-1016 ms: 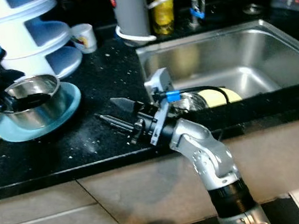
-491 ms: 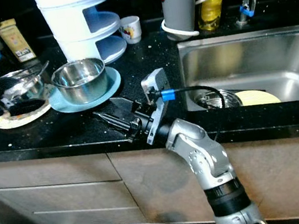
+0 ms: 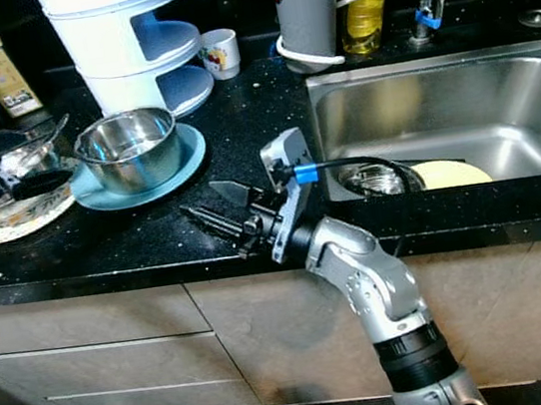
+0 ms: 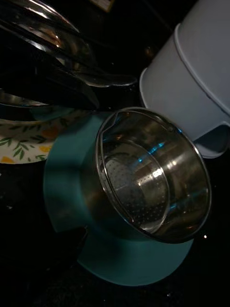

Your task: Kitchen organization

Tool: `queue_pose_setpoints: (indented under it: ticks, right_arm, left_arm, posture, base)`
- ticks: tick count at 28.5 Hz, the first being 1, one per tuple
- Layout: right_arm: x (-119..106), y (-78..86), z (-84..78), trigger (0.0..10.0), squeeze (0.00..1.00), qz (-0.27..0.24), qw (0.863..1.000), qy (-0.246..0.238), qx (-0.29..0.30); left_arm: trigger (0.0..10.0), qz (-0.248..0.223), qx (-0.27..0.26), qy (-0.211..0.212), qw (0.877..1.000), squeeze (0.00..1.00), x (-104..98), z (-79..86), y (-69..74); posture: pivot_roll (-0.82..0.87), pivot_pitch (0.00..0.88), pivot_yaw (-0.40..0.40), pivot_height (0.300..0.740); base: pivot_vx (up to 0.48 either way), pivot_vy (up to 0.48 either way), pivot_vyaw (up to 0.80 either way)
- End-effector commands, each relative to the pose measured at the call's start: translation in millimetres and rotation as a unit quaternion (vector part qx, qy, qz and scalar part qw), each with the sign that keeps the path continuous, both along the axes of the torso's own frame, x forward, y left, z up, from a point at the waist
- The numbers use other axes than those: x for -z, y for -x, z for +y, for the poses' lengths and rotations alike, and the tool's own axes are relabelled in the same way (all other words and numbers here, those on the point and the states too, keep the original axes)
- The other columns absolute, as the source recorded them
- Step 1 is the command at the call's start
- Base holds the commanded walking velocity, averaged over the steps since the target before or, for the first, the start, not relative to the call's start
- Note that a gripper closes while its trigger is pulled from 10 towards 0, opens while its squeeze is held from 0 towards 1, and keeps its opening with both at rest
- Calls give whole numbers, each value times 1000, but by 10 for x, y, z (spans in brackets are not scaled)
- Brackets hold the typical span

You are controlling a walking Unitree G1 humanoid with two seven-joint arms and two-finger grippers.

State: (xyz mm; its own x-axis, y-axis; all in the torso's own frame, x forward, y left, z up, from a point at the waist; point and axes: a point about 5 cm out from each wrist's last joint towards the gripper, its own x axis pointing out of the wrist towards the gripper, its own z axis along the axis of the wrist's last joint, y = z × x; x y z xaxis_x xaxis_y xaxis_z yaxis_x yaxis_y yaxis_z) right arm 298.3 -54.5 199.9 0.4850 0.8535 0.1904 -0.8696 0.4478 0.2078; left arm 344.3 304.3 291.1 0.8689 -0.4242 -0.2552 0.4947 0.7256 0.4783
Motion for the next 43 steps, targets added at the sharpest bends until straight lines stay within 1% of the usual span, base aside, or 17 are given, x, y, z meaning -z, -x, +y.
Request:
queue_pose_setpoints:
  ticks: [1,4,5,10,11,12,15,16,19,20,24,28,33,36,39,43]
  right_arm:
    - [-28,4,22,10000,0,-4,1000,6,-3]
    - [-43,33,1,10000,0,-4,1000,10,-4]
    - [-43,33,1,10000,0,-4,1000,10,-4]
    - [-47,119,-41,10000,0,4,1000,14,-9]
    - [-47,119,-41,10000,0,4,1000,14,-9]
    - [-51,160,-61,10000,0,7,1000,16,-14]
    - [-50,179,-73,10000,0,9,1000,18,-16]
    - [-55,195,-83,10000,0,10,1000,19,-16]
    - [-64,245,-110,10000,0,17,999,21,-17]
    - [-66,257,-116,10000,0,19,999,22,-17]
    - [-63,304,-142,10000,0,26,999,26,-16]
    - [-73,359,-163,10000,0,33,999,31,-14]
    - [-94,397,-195,10000,0,38,999,36,-11]
    - [-98,406,-206,10000,0,40,998,37,-10]
    - [-103,414,-217,10000,0,42,998,38,-8]
    - [-111,421,-229,10000,0,43,998,38,-4]
  left_arm:
    - [10000,14,10,-12,1000,0,60,-21,-28]
    - [10000,21,38,-10,999,0,70,-63,-79]
    - [10000,21,38,-10,999,0,70,-63,-79]
    - [10000,53,88,-28,994,0,98,-157,-131]
    - [10000,53,88,-28,994,0,98,-157,-131]
    - [10000,59,99,-35,993,0,86,-190,-144]
    - [10000,62,101,-43,992,0,73,-201,-160]
    - [10000,63,103,-45,992,0,63,-204,-161]
    - [10000,75,103,-68,989,0,47,-190,-184]
    - [10000,77,102,-74,989,0,43,-185,-188]
    - [10000,83,99,-81,988,0,4,-165,-197]
    - [10000,105,100,-91,985,0,4,-111,-176]
    - [10000,126,114,-89,981,0,-9,-73,-147]
    - [10000,123,120,-85,981,0,-18,-70,-141]
    - [10000,121,131,-70,982,0,-16,-68,-131]
    - [10000,128,134,-82,979,0,18,-75,-134]
  posture:
    - [29,0,8,740]
    - [15,0,8,740]
    - [15,0,8,740]
    - [-10,0,8,740]
    - [-10,0,8,740]
    - [-15,5,6,740]
    - [-17,13,7,740]
    - [-24,29,5,740]
    - [-37,65,2,740]
    - [-37,65,2,740]
    - [-43,92,-3,740]
    - [-53,122,-5,740]
    - [-63,143,-10,740]
    - [-63,147,-10,740]
    - [-68,149,-6,740]
    - [-69,144,-5,740]
  base:
    - [0,0,0]
    - [0,0,0]
    - [0,0,0]
    - [0,0,0]
    - [0,0,0]
    - [0,0,0]
    - [0,0,0]
    - [0,0,0]
    - [0,0,0]
    - [0,0,0]
    - [0,0,0]
    - [0,0,0]
    - [0,0,0]
    - [0,0,0]
    - [0,0,0]
    - [0,0,0]
